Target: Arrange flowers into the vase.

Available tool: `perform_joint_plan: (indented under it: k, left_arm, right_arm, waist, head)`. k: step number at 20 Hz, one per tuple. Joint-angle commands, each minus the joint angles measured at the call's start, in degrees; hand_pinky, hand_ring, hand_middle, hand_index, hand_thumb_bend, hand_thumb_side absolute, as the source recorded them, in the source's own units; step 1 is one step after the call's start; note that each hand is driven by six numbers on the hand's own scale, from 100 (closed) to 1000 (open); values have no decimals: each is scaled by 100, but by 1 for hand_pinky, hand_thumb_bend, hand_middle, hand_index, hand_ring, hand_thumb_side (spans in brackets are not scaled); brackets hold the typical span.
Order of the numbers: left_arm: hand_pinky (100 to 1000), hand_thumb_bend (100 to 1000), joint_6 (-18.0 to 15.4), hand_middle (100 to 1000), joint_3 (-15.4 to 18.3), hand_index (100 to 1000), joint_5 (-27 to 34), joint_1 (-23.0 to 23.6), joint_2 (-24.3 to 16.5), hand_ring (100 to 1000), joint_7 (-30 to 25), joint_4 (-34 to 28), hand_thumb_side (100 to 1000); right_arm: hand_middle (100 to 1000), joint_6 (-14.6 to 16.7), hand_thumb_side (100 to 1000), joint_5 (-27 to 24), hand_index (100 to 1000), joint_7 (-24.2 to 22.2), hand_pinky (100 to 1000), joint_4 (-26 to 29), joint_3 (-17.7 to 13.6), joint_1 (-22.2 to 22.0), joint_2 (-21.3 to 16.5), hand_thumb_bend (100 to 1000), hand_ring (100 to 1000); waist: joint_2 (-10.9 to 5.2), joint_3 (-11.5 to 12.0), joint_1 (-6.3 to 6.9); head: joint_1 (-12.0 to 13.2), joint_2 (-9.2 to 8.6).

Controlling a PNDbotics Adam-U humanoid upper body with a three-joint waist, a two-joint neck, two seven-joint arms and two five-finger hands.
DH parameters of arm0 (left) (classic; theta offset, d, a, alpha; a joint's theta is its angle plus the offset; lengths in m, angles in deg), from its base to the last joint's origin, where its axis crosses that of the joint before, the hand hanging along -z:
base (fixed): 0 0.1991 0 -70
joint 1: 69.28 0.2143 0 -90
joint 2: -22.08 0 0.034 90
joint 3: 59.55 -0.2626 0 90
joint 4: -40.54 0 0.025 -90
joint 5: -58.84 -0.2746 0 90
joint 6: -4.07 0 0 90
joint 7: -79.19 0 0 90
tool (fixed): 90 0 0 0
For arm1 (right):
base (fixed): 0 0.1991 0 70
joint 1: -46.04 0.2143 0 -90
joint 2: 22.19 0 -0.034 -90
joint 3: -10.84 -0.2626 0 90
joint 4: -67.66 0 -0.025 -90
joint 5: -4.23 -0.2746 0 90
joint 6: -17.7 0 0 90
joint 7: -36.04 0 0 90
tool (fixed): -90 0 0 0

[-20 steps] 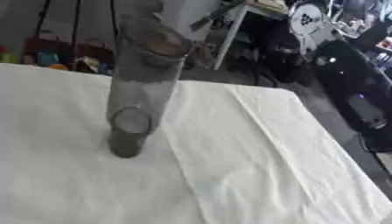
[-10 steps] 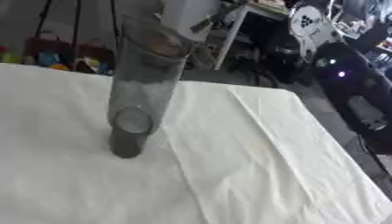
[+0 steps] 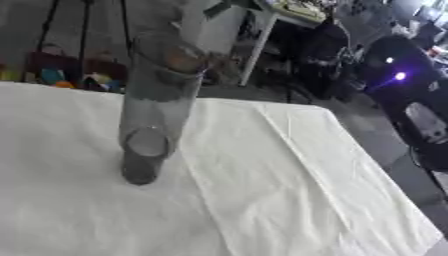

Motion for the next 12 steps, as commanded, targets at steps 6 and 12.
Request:
perform_joint_plan:
  k: [6,12]
  left_arm:
    - [772,100,97,846,70,930,48,-38,-71,758,10,-76,845]
    - [771,100,131,845,77,930,107,-53,-59,758,27,-76,845]
  right_arm:
    - [100,-387,299,107,100,121,100,-30,134,239,27,445,100]
    - [100,-601,312,184,100,299,100,-93,245,380,139,447,100]
  waist:
    - [-216,-96,45]
    - [-265,-87,52]
  head:
    - [19,186]
    - [5,230]
